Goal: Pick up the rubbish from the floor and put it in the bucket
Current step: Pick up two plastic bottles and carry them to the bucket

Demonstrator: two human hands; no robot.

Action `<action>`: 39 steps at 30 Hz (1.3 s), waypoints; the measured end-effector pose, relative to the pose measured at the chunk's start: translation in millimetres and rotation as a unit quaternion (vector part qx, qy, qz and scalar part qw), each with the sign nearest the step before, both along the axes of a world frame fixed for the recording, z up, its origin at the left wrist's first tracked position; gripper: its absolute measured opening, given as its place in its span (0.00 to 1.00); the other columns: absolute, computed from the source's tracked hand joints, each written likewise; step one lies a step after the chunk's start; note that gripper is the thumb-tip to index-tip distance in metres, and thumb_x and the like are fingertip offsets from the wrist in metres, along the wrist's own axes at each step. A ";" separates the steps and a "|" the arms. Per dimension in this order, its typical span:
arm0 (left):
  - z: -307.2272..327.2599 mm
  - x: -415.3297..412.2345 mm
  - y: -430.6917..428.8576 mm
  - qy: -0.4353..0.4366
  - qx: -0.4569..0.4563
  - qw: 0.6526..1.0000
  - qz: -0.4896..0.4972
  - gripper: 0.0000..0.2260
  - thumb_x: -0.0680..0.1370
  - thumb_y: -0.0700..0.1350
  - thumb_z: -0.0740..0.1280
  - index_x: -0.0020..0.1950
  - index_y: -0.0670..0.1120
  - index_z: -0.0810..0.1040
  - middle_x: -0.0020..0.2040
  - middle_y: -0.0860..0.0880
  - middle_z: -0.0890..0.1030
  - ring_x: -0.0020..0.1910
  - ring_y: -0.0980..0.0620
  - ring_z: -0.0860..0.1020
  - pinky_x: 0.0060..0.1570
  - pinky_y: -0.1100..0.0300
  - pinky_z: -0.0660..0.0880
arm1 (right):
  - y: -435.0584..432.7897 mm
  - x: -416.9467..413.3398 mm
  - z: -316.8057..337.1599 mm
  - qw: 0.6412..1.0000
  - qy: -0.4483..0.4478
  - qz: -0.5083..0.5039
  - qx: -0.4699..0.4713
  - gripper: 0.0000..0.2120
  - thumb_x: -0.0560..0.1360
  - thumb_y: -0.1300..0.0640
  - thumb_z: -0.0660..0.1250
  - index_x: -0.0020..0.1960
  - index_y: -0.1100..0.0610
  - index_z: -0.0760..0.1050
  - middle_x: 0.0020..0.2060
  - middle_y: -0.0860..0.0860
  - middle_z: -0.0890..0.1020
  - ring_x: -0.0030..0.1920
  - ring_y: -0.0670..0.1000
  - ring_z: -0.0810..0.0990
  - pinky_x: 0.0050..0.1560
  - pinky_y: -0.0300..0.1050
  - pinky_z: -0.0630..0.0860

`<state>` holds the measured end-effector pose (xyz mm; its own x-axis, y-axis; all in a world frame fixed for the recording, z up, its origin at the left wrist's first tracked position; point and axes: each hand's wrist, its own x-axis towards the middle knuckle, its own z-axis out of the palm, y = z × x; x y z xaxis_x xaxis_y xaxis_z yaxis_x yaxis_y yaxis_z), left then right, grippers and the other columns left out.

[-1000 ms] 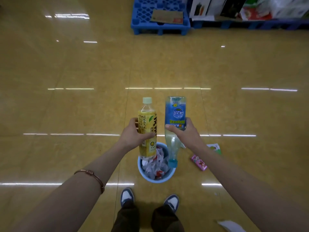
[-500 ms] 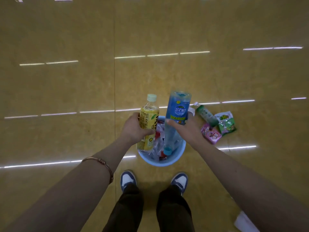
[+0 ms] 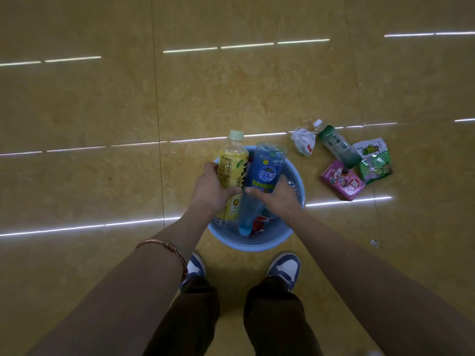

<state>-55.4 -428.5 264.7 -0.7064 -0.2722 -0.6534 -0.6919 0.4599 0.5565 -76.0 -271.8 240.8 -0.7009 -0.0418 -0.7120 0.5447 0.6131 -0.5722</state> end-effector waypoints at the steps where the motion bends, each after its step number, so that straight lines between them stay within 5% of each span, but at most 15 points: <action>1: -5.0 -1.4 -0.9 0.002 0.003 1.000 0.009 0.32 0.69 0.44 0.75 0.67 0.42 0.62 0.62 0.41 0.76 0.58 0.42 0.76 0.51 0.53 0.74 | -2.1 1.0 -6.2 1.000 -0.013 0.010 0.004 0.36 0.65 0.43 0.76 0.65 0.59 0.68 0.56 0.52 0.80 0.56 0.52 0.79 0.51 0.45 0.76; 5: -20.3 1.2 -3.5 0.009 0.007 1.000 0.011 0.34 0.69 0.42 0.75 0.69 0.42 0.60 0.64 0.41 0.75 0.60 0.43 0.75 0.50 0.57 0.72 | -7.5 3.0 -22.8 0.998 -0.040 0.046 0.016 0.41 0.60 0.38 0.74 0.65 0.58 0.67 0.57 0.53 0.79 0.59 0.54 0.78 0.57 0.49 0.76; 10: -29.3 1.7 0.6 -0.004 -0.004 1.000 -0.012 0.37 0.68 0.42 0.76 0.70 0.41 0.59 0.67 0.42 0.68 0.66 0.44 0.69 0.62 0.51 0.69 | -16.5 6.7 -16.3 0.995 -0.054 0.049 0.066 0.36 0.71 0.48 0.73 0.67 0.65 0.59 0.62 0.59 0.74 0.62 0.59 0.74 0.54 0.47 0.71; 20: -45.8 0.6 11.5 -0.052 -0.032 0.998 -0.026 0.38 0.68 0.43 0.76 0.71 0.43 0.57 0.70 0.43 0.67 0.68 0.44 0.68 0.62 0.51 0.67 | -35.1 17.0 -36.5 0.993 -0.065 -0.010 0.100 0.35 0.73 0.52 0.71 0.70 0.63 0.55 0.66 0.61 0.70 0.64 0.64 0.71 0.63 0.57 0.69; 25: -33.6 -5.7 6.4 -0.146 -0.093 0.982 -0.075 0.31 0.70 0.48 0.75 0.64 0.39 0.63 0.60 0.40 0.76 0.59 0.39 0.76 0.53 0.49 0.72 | -24.6 1.7 -18.1 0.989 -0.132 0.041 0.054 0.32 0.78 0.54 0.65 0.72 0.65 0.51 0.66 0.62 0.70 0.66 0.61 0.71 0.56 0.46 0.69; 30: -8.9 -2.5 -6.8 -0.180 -0.194 0.929 -0.261 0.18 0.77 0.54 0.64 0.55 0.39 0.75 0.53 0.41 0.79 0.52 0.43 0.78 0.43 0.55 0.71 | -16.5 -5.4 12.1 0.967 -0.062 0.174 0.176 0.16 0.80 0.51 0.60 0.57 0.65 0.73 0.54 0.62 0.78 0.53 0.61 0.78 0.44 0.47 0.70; 34: 5.0 6.0 -5.7 -0.165 -0.223 0.916 -0.289 0.20 0.78 0.59 0.60 0.53 0.42 0.75 0.47 0.43 0.78 0.46 0.44 0.77 0.39 0.56 0.70 | -15.9 -2.3 28.9 0.960 -0.043 0.190 0.199 0.20 0.79 0.47 0.61 0.59 0.63 0.71 0.54 0.60 0.78 0.54 0.60 0.78 0.45 0.49 0.72; 39: 29.8 3.6 -2.9 -0.148 -0.241 0.911 -0.299 0.18 0.79 0.58 0.59 0.57 0.44 0.72 0.53 0.45 0.78 0.51 0.44 0.78 0.41 0.56 0.70 | -1.2 -1.0 52.7 0.962 -0.049 0.194 0.185 0.22 0.78 0.45 0.60 0.61 0.62 0.67 0.56 0.59 0.77 0.55 0.58 0.78 0.45 0.48 0.71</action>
